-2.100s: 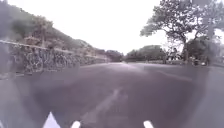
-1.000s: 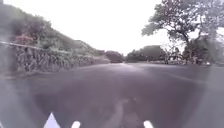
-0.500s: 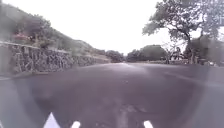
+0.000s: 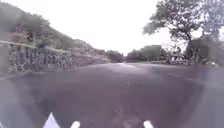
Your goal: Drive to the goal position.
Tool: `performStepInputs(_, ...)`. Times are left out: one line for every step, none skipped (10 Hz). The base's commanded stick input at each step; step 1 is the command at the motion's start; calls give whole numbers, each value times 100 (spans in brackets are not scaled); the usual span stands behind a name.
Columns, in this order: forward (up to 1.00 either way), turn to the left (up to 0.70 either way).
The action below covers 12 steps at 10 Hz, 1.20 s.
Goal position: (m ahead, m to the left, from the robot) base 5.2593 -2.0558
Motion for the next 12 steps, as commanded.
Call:
performStepInputs(70,0)
performStepInputs(70,-35)
performStepInputs(70,-35)
performStepInputs(70,-35)
performStepInputs(70,0)
performStepInputs(70,0)
performStepInputs(70,0)
performStepInputs(70,-1)
performStepInputs(70,-13)
performStepInputs(70,-25)
performStepInputs(70,-33)
performStepInputs(70,-19)
